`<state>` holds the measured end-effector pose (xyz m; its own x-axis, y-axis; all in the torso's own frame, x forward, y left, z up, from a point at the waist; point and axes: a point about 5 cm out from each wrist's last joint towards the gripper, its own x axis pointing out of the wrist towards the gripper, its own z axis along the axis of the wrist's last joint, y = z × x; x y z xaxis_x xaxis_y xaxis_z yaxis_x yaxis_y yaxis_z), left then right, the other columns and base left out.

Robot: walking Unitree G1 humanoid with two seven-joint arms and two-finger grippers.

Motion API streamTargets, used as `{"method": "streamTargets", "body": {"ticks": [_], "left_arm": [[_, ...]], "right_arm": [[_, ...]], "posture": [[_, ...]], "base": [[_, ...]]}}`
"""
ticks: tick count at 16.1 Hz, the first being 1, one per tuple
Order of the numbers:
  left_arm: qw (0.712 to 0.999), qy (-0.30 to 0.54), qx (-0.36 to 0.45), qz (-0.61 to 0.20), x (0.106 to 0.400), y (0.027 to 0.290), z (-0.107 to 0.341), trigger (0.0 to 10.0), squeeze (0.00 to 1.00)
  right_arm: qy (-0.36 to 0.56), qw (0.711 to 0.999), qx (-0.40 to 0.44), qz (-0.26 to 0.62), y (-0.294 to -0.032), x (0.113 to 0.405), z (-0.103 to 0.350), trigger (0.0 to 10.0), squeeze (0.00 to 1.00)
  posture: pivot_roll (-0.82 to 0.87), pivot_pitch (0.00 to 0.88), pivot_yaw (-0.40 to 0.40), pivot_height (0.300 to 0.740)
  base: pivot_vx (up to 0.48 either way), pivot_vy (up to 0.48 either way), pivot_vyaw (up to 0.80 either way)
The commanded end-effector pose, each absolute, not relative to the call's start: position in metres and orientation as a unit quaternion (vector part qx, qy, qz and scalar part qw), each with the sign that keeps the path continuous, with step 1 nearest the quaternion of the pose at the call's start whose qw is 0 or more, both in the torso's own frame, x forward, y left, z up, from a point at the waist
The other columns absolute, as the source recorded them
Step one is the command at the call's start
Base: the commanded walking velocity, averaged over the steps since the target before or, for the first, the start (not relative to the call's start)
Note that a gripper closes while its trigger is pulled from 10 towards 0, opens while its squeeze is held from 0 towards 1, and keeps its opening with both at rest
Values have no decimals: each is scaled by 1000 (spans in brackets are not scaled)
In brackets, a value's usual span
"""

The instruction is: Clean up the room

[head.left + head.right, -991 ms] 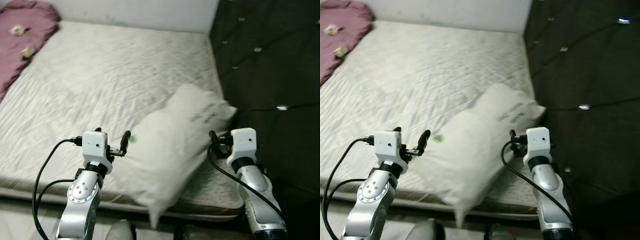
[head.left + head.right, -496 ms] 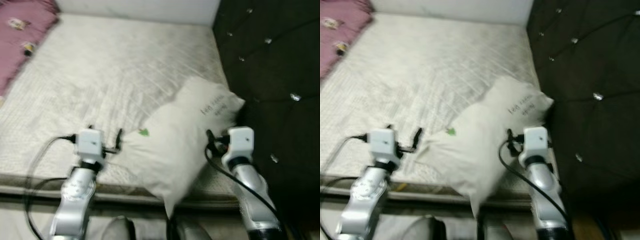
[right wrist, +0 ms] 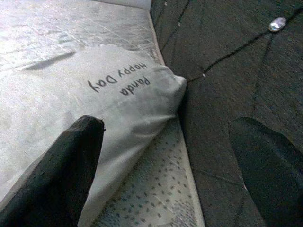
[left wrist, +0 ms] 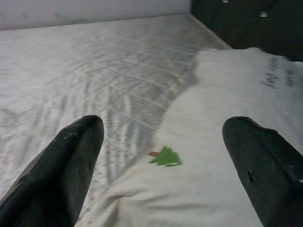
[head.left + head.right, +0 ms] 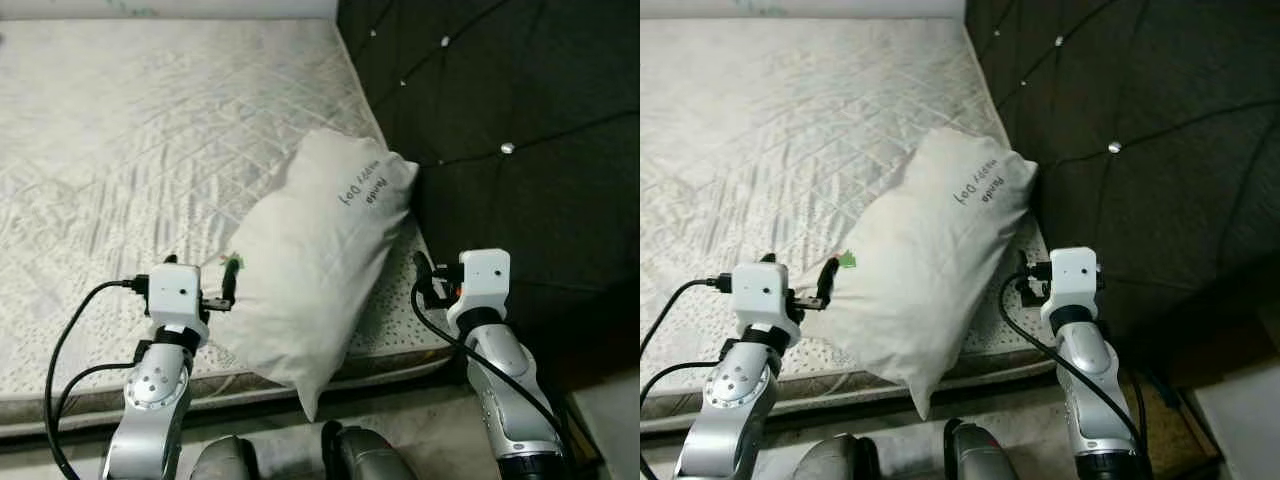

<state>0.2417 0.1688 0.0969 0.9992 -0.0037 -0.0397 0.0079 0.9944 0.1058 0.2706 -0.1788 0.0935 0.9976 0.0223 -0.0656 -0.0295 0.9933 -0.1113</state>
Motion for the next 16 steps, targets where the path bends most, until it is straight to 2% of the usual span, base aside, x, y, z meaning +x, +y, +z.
{"method": "streamTargets", "body": {"ticks": [1,4,10,13,16], "left_arm": [[998,13,61,14,239,173,98,10000,0],[997,19,66,21,238,175,96,10000,0],[997,9,79,16,243,170,98,10000,0],[998,4,58,16,247,169,99,10000,0],[998,4,61,16,248,168,99,10000,0]], "right_arm": [[26,999,-44,10,-180,268,94,10000,0],[23,999,-38,10,-179,267,95,10000,0],[18,999,-35,22,-177,269,97,10000,0],[15,999,-36,32,-176,270,98,10000,0],[16,998,-39,36,-175,271,97,10000,0]], "posture": [[3,144,-38,740],[2,138,-36,740],[-5,125,-42,673],[-9,121,-48,640],[-7,121,-51,640]], "base": [[0,0,0],[0,0,0],[0,0,0],[0,0,0],[0,0,0]]}}
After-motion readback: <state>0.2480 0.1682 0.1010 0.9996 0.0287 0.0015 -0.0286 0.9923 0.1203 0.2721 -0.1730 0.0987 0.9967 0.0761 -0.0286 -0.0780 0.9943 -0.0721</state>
